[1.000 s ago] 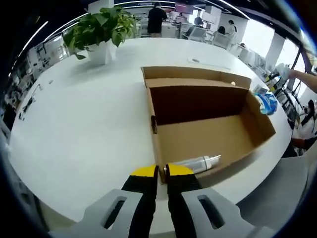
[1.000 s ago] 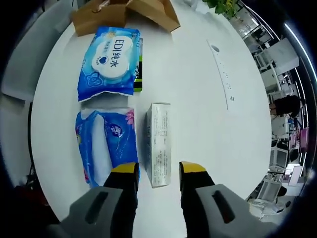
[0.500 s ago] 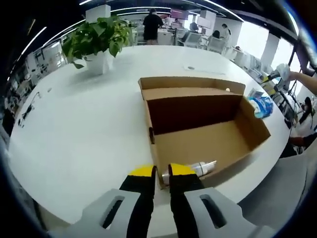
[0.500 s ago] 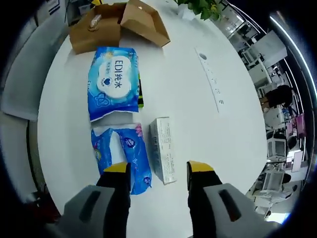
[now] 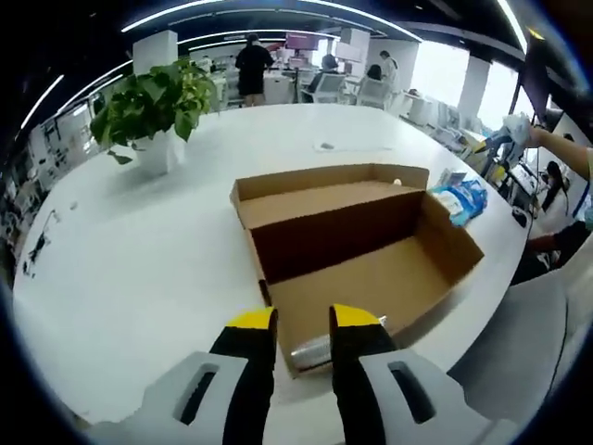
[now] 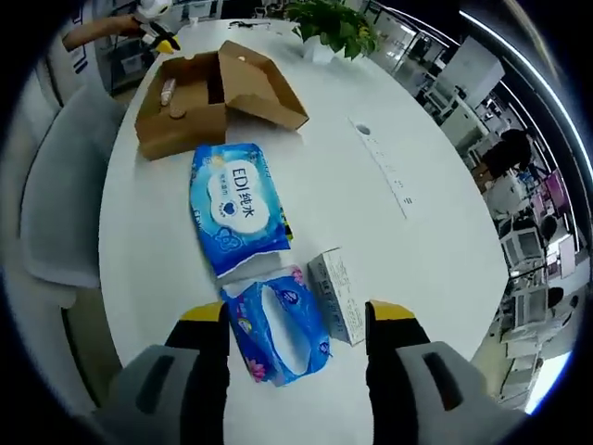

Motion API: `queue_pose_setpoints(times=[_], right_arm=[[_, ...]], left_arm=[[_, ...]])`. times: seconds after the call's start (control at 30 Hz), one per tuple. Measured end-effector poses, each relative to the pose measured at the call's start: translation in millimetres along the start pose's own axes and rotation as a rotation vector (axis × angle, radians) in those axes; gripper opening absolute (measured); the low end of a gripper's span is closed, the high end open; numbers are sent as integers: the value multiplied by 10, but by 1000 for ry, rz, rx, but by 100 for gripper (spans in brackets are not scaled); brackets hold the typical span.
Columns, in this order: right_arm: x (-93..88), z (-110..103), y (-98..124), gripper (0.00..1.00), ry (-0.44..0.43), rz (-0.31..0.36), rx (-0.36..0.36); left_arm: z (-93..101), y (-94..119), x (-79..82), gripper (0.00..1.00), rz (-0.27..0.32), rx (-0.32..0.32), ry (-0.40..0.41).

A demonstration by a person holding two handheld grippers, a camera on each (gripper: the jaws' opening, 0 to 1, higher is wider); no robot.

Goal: Operate the shoe box by opening the lid, removing the specified soft item, and placing it in the target area until the item is outside and the box remains undamaged.

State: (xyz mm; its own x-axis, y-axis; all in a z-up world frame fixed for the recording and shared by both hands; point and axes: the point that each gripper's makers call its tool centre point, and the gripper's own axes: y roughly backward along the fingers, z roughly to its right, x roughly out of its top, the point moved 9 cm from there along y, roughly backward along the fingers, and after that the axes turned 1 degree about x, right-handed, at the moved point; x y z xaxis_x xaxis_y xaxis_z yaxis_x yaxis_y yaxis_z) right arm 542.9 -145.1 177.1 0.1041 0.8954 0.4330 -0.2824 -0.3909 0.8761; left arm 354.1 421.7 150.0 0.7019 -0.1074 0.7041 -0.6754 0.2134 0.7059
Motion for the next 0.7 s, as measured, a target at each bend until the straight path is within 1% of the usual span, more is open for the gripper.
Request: queue_pose_setpoints(times=[0.07,0.17,0.3,0.4,0.57,0.7], right_arm=[[-2,-58,25,56,-9,-4,-5],[4,-155,74,60,-31,7,-23],[54,-309,129,65,-85,58,-51],[90,-378,160,65,-104,97,-91],[117,-505,195,71,-163,127,-107],[146,-622,236,73,-222,155,-136]], left_arm=[[13,2,29,25,0,-15,-27],[12,7,75,29,2,-41,-74],[13,17,147,33,5,-74,-126],[-3,5,202,37,-7,-89,-181],[-17,-2,276,40,-21,-111,-227],[-27,-26,319,42,-40,-126,-267]])
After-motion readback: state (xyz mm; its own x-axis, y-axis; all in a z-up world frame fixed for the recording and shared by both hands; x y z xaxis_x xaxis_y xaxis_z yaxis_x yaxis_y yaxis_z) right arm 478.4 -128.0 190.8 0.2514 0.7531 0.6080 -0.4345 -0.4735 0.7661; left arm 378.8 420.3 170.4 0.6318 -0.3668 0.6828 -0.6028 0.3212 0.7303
